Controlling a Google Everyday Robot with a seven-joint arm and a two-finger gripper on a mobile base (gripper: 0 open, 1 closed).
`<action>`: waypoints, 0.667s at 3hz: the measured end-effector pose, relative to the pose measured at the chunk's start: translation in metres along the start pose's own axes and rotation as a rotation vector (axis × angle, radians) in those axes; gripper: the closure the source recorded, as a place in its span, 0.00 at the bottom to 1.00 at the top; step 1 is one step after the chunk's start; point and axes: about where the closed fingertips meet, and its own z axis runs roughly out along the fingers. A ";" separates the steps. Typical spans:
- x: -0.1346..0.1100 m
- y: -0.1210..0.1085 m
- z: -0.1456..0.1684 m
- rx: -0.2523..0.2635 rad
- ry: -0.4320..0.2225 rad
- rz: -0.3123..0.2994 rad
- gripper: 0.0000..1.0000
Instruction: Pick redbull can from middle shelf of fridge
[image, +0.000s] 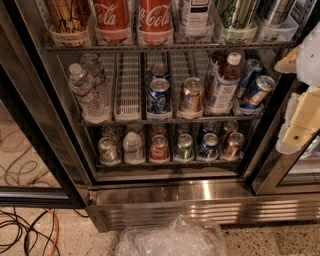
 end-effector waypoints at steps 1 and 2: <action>0.000 0.000 0.000 0.000 0.000 0.000 0.00; -0.005 -0.002 0.004 0.012 0.005 0.010 0.00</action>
Offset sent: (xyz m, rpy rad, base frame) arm 0.0083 0.0091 -0.0101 -0.0110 0.0025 -0.0316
